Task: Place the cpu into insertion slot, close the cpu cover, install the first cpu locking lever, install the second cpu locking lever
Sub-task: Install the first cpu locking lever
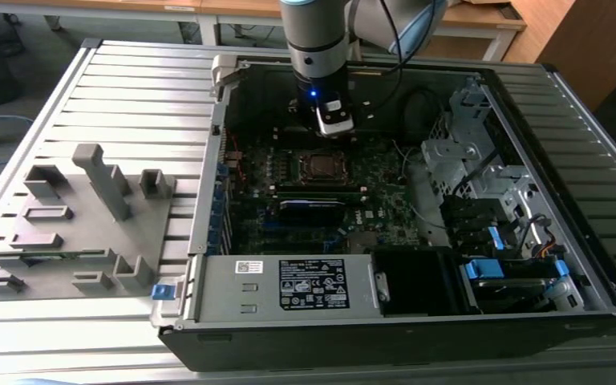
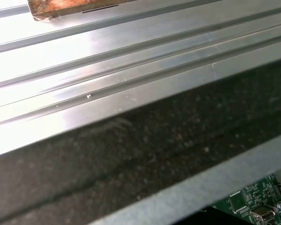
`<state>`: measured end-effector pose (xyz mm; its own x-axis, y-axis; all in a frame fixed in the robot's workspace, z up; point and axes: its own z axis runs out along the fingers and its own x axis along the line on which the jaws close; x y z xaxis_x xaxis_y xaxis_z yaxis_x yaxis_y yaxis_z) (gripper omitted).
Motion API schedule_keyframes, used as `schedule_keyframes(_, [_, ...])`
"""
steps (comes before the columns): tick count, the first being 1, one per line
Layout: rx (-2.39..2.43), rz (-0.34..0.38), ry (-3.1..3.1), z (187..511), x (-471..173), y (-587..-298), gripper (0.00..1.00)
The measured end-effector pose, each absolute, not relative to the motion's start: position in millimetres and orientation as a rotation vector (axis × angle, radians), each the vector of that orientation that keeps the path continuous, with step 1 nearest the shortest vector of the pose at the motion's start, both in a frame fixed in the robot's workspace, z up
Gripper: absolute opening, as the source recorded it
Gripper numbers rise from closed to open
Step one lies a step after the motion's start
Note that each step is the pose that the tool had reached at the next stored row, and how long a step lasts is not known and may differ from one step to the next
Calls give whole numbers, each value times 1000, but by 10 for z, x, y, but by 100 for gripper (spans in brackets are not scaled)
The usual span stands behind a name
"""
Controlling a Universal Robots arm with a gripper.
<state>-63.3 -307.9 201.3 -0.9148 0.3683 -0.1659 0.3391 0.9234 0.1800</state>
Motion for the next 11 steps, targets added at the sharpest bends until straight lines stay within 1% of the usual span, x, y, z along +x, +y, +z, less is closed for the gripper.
schedule_keyframes(11, [534, 217, 2869, 2000, -633, -3079, 10])
